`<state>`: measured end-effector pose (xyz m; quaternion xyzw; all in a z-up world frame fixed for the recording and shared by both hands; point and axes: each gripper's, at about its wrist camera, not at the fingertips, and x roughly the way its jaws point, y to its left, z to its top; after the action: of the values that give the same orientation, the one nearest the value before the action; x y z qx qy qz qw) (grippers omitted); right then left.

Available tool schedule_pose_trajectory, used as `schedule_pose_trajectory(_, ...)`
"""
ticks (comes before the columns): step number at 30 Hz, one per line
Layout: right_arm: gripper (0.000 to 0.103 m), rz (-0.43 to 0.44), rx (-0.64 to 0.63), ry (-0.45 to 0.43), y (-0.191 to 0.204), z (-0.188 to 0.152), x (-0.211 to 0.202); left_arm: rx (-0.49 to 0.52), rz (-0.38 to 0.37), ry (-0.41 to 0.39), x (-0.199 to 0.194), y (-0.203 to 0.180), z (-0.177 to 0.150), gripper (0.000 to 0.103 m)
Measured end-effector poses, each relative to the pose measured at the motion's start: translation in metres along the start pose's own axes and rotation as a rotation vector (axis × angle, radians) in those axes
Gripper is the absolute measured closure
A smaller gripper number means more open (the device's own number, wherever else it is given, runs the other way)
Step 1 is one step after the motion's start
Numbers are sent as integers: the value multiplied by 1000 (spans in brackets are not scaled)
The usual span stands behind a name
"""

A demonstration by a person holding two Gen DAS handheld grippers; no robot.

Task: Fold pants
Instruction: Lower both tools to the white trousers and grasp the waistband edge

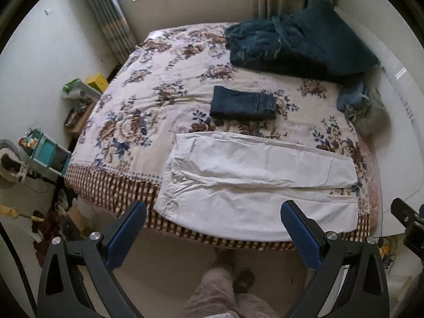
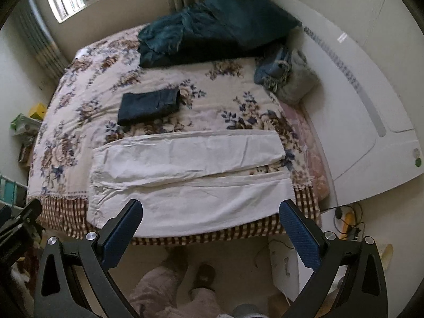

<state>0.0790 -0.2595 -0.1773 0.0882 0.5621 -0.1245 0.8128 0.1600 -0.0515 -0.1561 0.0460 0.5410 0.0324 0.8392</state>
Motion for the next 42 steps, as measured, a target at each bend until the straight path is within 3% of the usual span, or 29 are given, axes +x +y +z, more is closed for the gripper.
schedule_pose_trajectory(11, 0, -79, 79, 144, 9, 97, 184, 64, -57, 137, 147, -29, 82, 0)
schedule_pose_trajectory(16, 0, -92, 67, 182, 8, 121, 254, 112, -53, 192, 214, -47, 112, 0)
schedule_pose_trajectory(25, 0, -188, -204, 301, -17, 152, 439, 187, 39, 175, 358, -76, 144, 0)
schedule_pose_trajectory(32, 0, -233, -434, 416, -18, 162, 574, 488, 81, 289, 501, -133, 126, 0)
schedule_pose_trajectory(39, 3, -248, -749, 521, 28, 159, 674, 732, 6, 350, 563, -184, 111, 4)
schedule_pose_trajectory(40, 5, -242, -770, 523, 32, 159, 680, 752, -14, 347, 565, -186, 112, 8)
schedule_pose_trajectory(42, 22, -189, -784, 528, 38, 161, 683, 771, -114, 371, 567, -189, 115, 33)
